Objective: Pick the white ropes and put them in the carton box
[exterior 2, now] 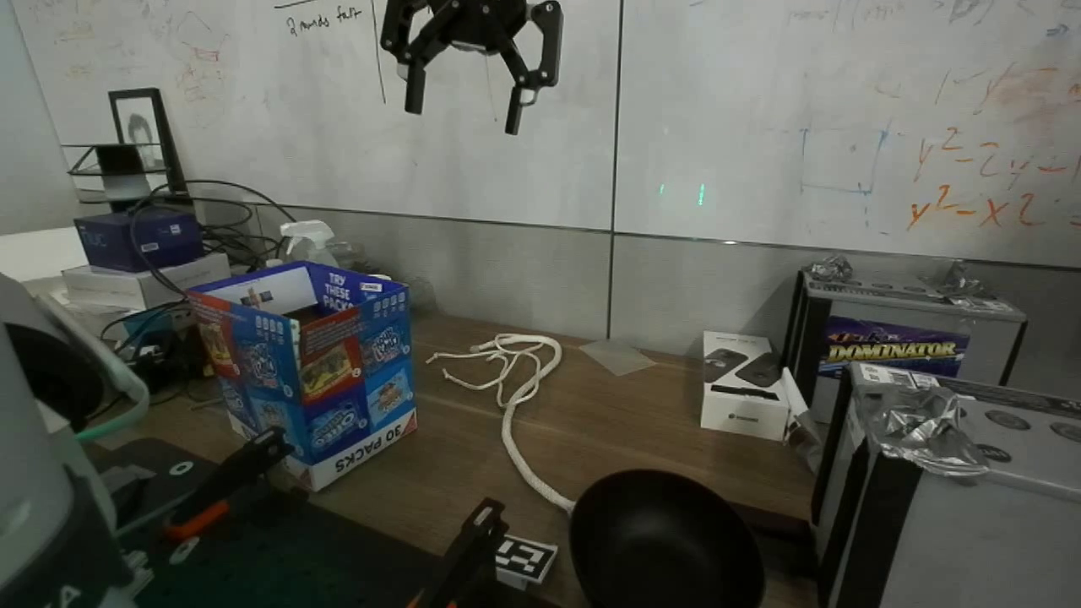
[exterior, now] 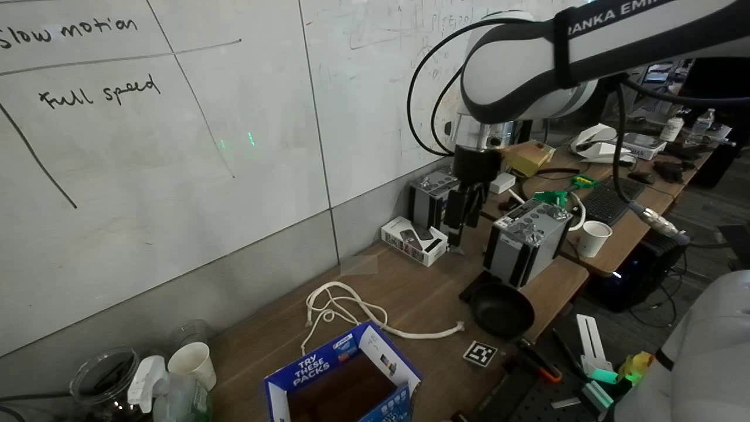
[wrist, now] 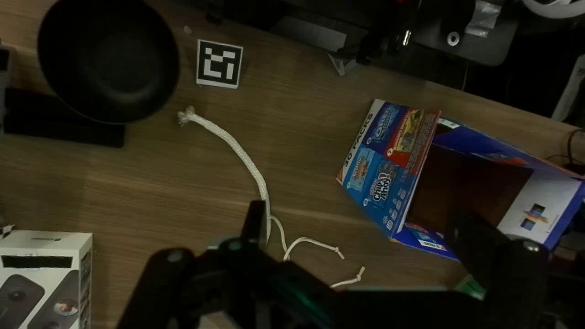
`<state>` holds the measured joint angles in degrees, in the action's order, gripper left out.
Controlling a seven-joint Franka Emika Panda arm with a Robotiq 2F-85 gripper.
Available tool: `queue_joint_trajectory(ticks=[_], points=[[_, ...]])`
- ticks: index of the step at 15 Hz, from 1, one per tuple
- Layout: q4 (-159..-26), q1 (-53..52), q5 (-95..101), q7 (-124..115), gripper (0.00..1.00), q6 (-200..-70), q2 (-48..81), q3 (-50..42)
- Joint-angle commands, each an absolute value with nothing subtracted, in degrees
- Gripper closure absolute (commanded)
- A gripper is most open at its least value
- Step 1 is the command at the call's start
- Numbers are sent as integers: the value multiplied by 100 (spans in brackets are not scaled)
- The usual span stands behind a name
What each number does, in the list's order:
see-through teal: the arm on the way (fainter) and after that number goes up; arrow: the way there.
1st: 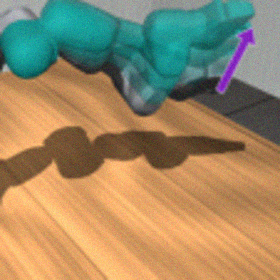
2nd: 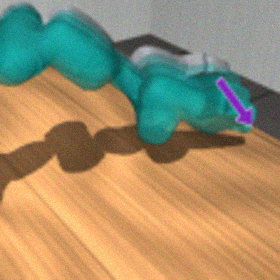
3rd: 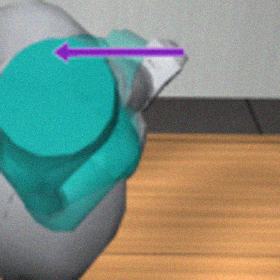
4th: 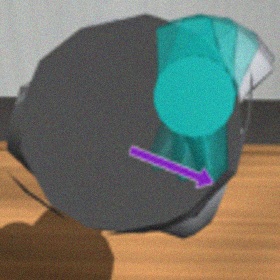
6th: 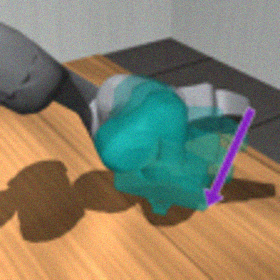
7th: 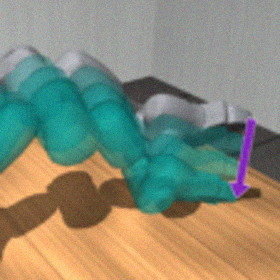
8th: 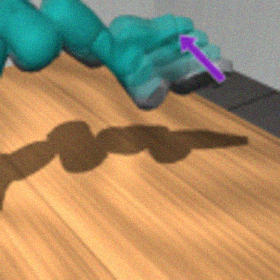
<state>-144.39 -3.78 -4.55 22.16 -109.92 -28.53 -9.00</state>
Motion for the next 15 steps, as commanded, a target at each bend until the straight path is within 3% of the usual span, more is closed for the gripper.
queue_joint_trajectory(ticks=[1, 15], points=[[-14031, -382, -311, 2335, 0, -11507, -1983, -714], [-12390, -262, 338, 2756, 0, -13558, 1450, 53]])
